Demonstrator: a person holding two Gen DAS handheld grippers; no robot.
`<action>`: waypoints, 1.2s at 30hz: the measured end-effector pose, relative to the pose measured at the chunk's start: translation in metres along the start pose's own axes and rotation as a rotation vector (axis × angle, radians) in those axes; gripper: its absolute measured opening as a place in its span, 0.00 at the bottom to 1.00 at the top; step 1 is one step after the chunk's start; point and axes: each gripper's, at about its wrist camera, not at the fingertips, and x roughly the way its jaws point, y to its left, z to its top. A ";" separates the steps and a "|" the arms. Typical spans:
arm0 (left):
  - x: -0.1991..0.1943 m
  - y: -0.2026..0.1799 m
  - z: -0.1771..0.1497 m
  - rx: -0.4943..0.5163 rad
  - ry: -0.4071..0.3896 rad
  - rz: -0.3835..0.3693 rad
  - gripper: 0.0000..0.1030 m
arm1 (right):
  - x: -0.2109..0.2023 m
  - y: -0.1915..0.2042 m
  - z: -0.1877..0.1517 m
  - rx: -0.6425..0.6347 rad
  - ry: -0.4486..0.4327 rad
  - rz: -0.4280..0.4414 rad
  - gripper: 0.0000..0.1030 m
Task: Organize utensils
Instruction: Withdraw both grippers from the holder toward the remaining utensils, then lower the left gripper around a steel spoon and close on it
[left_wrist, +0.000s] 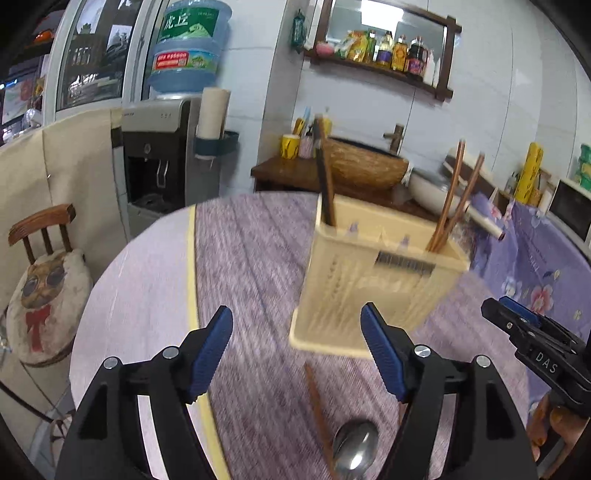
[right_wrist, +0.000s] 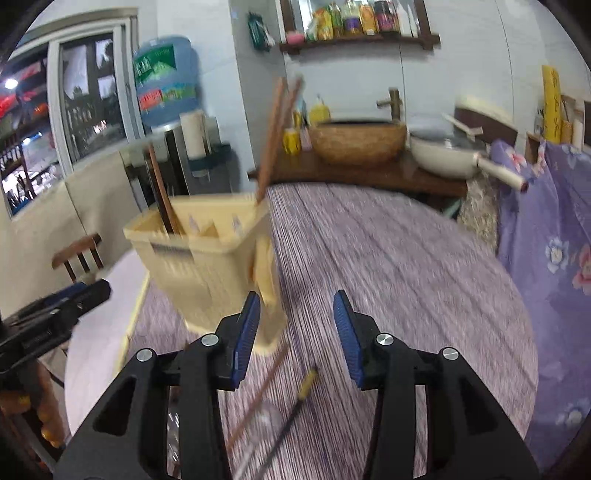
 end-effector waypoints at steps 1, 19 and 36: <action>0.001 0.000 -0.009 0.006 0.019 0.006 0.68 | 0.004 -0.003 -0.011 0.011 0.030 -0.007 0.41; 0.023 -0.050 -0.088 0.178 0.256 -0.106 0.51 | 0.010 -0.029 -0.081 0.147 0.169 -0.002 0.41; 0.027 -0.057 -0.091 0.183 0.260 -0.100 0.32 | 0.015 -0.023 -0.085 0.153 0.194 0.032 0.41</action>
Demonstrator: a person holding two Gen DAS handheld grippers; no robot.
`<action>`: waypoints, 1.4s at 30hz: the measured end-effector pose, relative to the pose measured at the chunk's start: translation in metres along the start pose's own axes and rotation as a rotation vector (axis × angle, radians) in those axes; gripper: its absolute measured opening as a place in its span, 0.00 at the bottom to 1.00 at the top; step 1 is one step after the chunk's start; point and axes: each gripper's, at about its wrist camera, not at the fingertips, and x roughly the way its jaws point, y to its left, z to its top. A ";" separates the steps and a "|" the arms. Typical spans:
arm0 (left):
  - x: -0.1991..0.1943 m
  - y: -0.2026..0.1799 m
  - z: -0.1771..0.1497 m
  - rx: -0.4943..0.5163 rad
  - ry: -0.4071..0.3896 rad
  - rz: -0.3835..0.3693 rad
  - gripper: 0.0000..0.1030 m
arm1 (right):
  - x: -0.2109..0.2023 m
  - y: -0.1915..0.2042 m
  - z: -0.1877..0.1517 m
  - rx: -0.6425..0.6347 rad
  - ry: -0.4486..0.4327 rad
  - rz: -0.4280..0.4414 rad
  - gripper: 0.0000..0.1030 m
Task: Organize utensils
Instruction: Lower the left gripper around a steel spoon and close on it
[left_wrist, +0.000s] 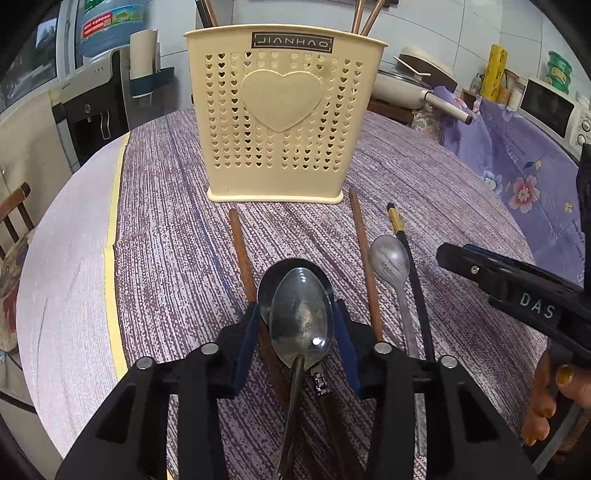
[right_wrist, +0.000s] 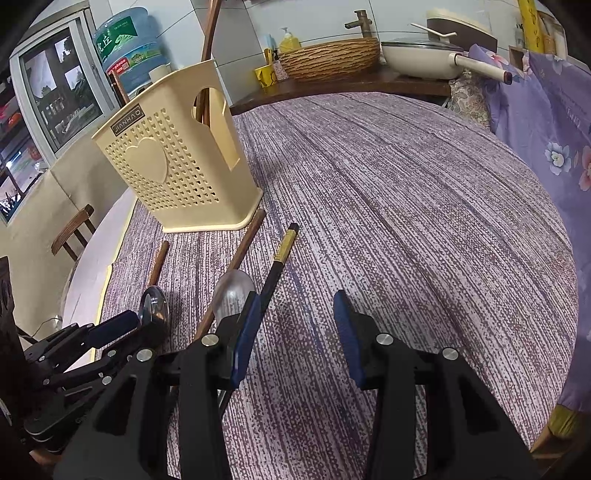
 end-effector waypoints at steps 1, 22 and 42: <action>0.001 -0.001 0.000 -0.003 0.010 -0.011 0.21 | 0.000 0.001 0.000 -0.002 0.000 0.000 0.41; -0.009 0.037 -0.011 -0.092 -0.009 0.071 0.22 | 0.000 0.006 -0.001 -0.005 0.010 0.013 0.41; -0.019 0.050 -0.003 -0.103 -0.026 0.068 0.45 | 0.004 0.009 -0.002 -0.014 0.030 0.019 0.41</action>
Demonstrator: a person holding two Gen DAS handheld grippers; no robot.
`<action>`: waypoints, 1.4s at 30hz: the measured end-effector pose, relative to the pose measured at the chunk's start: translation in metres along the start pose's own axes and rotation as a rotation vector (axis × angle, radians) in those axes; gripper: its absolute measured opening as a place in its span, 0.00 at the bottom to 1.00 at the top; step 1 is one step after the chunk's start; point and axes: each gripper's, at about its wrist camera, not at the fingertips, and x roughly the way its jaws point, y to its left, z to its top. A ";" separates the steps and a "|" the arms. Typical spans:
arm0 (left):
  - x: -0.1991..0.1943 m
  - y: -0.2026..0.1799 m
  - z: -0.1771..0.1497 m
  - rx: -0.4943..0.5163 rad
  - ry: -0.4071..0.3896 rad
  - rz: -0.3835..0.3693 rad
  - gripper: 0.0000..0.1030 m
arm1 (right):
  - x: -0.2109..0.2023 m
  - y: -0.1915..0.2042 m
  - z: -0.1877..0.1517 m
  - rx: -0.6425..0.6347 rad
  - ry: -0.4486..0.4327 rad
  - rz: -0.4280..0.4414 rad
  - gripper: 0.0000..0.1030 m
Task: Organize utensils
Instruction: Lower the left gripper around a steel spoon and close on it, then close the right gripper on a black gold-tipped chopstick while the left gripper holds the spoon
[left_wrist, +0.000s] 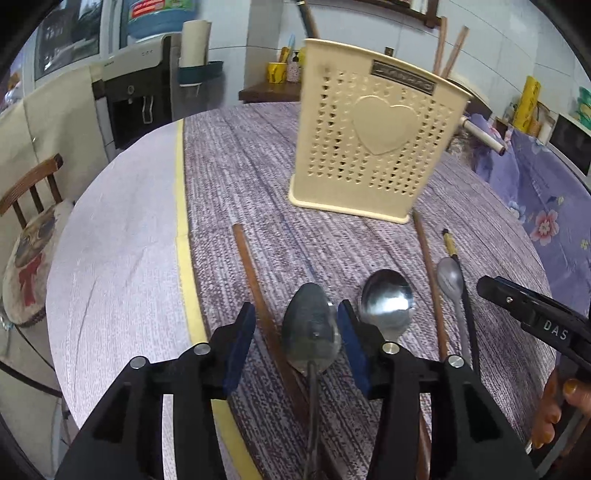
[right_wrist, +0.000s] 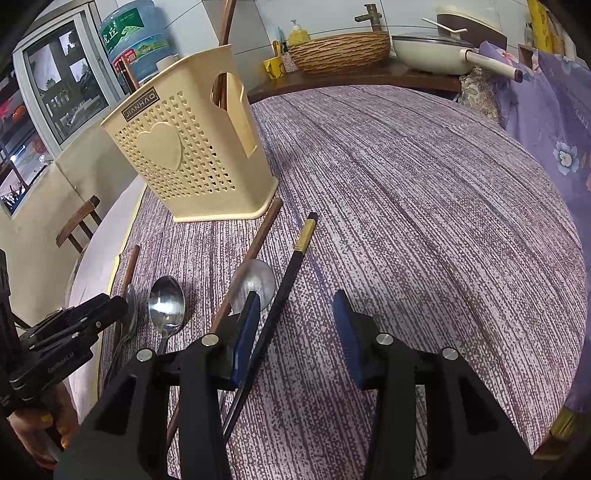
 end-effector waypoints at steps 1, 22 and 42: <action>0.000 -0.002 0.000 0.012 0.001 -0.001 0.45 | 0.000 -0.001 0.000 0.002 0.000 -0.002 0.41; 0.021 -0.019 -0.001 0.144 0.044 0.054 0.36 | 0.003 -0.001 -0.005 0.015 0.019 0.009 0.41; 0.023 -0.028 0.000 0.201 0.069 0.055 0.36 | 0.005 -0.004 -0.005 0.020 0.025 0.010 0.41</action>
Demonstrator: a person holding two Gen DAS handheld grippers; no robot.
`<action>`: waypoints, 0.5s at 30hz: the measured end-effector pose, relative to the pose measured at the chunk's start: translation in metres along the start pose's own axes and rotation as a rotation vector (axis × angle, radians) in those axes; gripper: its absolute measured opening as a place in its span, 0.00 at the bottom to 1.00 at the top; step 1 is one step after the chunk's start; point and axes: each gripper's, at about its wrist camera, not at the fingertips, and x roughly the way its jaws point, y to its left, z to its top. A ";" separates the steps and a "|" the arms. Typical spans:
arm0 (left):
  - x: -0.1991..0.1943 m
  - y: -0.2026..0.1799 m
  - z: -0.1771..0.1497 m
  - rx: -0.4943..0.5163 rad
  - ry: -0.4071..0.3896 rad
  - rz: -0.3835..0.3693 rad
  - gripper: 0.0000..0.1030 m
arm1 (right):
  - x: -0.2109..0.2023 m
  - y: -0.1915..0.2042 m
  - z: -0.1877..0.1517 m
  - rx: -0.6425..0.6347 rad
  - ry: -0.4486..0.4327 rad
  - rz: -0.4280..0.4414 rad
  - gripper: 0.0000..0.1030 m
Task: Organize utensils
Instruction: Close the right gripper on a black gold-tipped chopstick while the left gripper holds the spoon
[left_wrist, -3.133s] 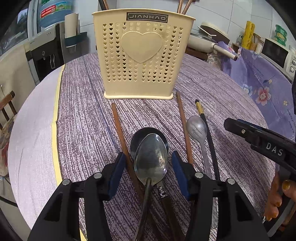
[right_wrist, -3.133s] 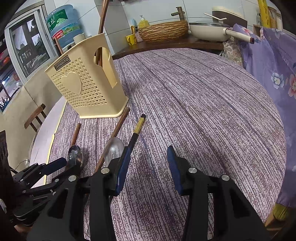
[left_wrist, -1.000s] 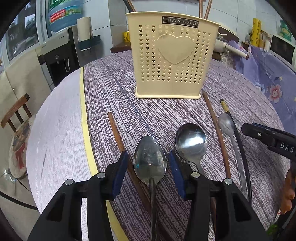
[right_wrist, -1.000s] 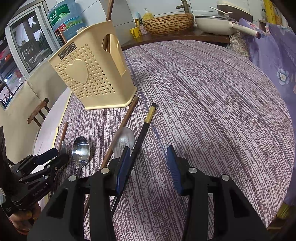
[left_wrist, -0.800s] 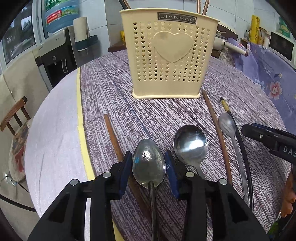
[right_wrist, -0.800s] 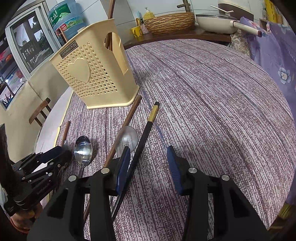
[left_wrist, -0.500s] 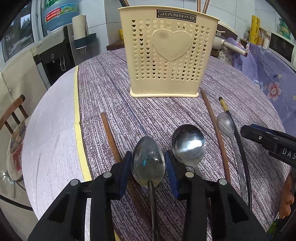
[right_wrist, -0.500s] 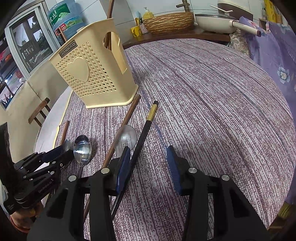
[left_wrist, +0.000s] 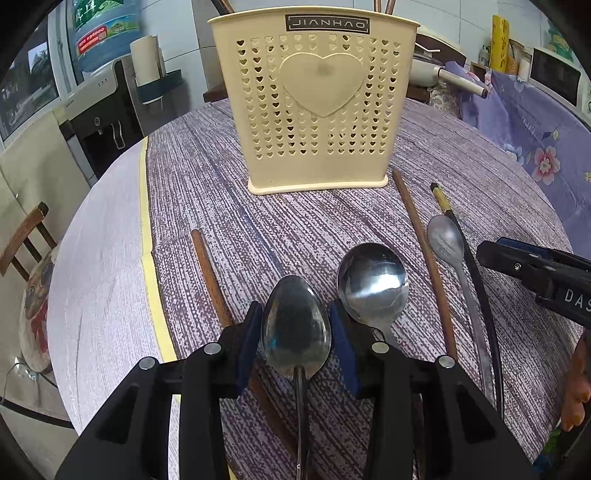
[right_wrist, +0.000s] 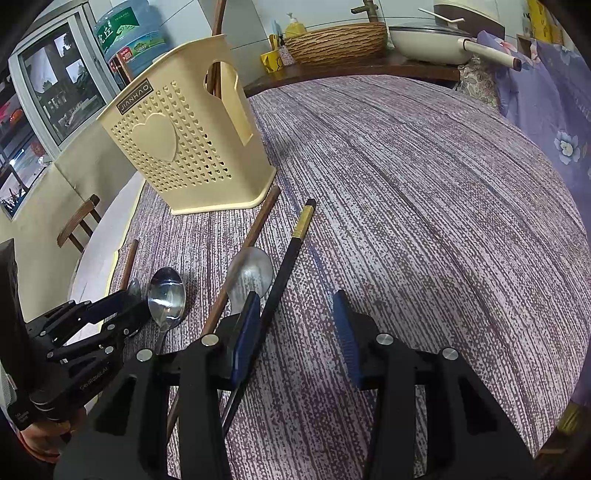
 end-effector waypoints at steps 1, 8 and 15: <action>0.001 -0.001 0.001 0.002 0.001 0.001 0.36 | 0.000 0.000 0.000 -0.001 -0.002 -0.002 0.41; -0.001 0.005 -0.001 -0.057 -0.003 -0.026 0.36 | 0.002 0.005 0.010 -0.021 0.001 -0.030 0.41; -0.010 0.011 0.004 -0.102 -0.041 -0.046 0.36 | 0.028 0.012 0.037 -0.034 0.029 -0.077 0.32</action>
